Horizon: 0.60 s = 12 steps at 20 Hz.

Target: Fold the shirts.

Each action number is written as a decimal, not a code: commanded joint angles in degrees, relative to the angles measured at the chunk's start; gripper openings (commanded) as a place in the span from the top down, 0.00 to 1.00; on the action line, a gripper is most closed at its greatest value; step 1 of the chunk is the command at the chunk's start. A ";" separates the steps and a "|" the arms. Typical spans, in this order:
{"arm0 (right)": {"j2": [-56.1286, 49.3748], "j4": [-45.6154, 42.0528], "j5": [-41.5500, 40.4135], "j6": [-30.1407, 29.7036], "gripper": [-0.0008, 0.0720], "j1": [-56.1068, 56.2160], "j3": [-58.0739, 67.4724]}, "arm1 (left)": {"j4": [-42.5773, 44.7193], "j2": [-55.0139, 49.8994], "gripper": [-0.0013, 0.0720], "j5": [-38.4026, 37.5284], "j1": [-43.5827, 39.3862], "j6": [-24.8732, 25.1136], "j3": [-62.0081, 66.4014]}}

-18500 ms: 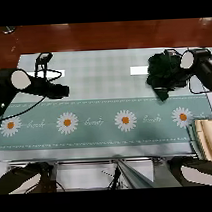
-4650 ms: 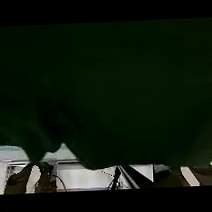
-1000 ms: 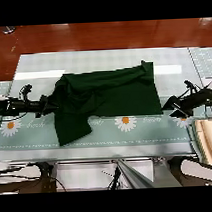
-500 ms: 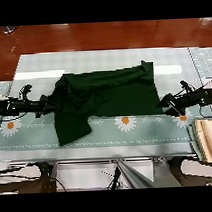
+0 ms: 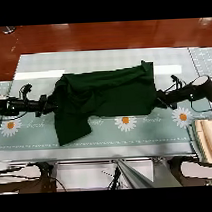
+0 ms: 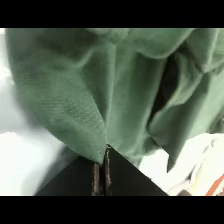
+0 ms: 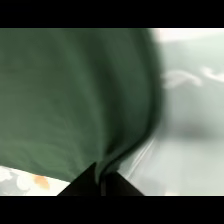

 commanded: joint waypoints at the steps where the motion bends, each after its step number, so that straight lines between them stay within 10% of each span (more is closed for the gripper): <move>1: 0.94 0.48 6.84 -1.22 0.96 1.03 10.05 | -6.67 1.14 0.94 -6.71 0.17 0.70 4.96; 6: 3.39 -2.69 9.92 4.68 0.96 0.76 54.10 | -27.82 12.98 0.94 -7.56 0.20 1.33 29.29; 12: 17.38 -7.63 6.47 7.28 0.96 0.79 75.36 | -18.73 24.61 0.94 1.97 2.91 -8.70 63.41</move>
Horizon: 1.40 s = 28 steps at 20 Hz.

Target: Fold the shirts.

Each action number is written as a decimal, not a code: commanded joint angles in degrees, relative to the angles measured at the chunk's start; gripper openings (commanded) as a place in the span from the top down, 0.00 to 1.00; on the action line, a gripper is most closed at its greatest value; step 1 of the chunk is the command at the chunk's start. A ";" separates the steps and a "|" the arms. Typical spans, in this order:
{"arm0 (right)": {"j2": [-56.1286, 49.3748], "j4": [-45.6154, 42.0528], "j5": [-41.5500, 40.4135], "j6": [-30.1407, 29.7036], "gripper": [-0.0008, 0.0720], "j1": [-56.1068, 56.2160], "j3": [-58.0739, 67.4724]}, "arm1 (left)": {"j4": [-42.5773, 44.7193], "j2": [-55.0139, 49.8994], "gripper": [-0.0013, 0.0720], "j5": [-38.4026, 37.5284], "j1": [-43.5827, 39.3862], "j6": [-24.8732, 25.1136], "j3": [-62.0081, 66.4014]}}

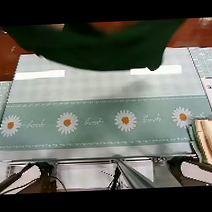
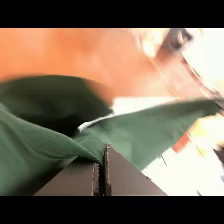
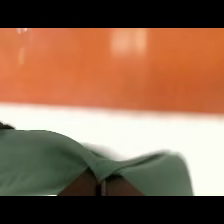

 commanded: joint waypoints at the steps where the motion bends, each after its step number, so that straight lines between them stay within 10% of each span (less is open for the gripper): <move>1: 12.22 -4.83 -3.87 1.44 0.96 0.02 5.62 | 8.70 6.82 0.94 5.51 3.10 -8.55 19.67; 8: 35.58 -18.16 2.21 3.21 0.96 0.02 0.52 | 46.53 27.43 0.94 4.98 7.43 -14.67 26.45; 15: 40.11 -30.23 18.08 5.27 0.96 0.02 -0.31 | 64.85 34.23 0.94 -2.62 -13.70 -19.98 21.88; 22: 38.91 -22.01 10.62 4.79 0.96 0.02 -23.87 | 62.47 28.11 0.94 -4.76 -15.02 -19.71 -4.96; 28: 20.55 -19.71 -2.80 0.31 0.96 0.02 -36.65 | 59.25 10.58 0.94 7.78 -15.02 -19.76 -18.36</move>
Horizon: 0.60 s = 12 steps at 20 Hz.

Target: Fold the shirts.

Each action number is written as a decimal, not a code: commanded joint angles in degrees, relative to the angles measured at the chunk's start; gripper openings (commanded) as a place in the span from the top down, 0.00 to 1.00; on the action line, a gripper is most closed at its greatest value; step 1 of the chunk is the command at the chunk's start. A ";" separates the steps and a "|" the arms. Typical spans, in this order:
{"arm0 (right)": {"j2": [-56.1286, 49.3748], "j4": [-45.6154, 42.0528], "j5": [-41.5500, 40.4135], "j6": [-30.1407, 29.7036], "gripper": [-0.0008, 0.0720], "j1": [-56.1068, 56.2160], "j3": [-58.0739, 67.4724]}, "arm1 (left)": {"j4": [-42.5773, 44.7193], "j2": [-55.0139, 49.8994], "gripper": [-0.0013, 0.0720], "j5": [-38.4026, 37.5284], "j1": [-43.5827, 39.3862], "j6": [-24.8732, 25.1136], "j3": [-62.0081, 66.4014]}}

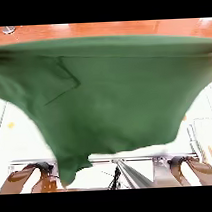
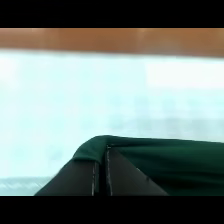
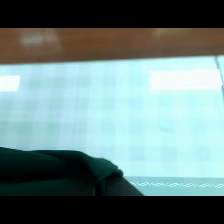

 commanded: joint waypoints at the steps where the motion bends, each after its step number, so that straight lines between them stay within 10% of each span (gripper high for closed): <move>1: -13.73 3.13 -9.16 -2.54 0.96 -0.04 -4.98 | -4.00 -11.96 0.94 7.80 -0.09 -0.02 -4.94; 12: -58.97 16.22 -20.85 1.66 0.96 0.02 16.63 | -15.54 -47.45 0.94 21.68 -1.36 -2.78 5.55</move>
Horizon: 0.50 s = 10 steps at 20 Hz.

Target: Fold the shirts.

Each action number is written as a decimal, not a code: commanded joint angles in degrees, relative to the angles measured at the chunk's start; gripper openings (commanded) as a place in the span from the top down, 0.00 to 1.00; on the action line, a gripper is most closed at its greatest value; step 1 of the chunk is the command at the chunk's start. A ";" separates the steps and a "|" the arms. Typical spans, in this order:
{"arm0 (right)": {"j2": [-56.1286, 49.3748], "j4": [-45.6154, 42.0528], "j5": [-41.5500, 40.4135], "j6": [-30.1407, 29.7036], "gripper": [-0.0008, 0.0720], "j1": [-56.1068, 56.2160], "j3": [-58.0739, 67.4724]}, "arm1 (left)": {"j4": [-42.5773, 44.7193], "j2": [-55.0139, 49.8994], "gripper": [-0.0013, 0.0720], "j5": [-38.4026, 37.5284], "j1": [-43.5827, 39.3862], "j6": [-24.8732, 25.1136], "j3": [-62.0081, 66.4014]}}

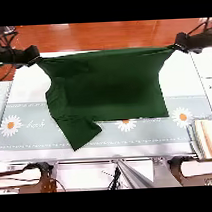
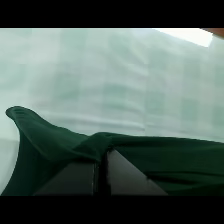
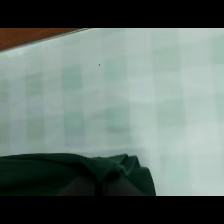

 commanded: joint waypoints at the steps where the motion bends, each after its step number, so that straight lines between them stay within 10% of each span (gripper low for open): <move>1: -11.56 4.74 0.57 2.78 0.96 0.04 9.03 | -3.34 -9.42 0.94 1.51 -0.42 -2.78 4.83; 10: -14.71 8.39 5.90 -2.56 0.96 -1.07 11.65 | -7.50 -12.00 0.94 -8.35 0.48 5.88 7.08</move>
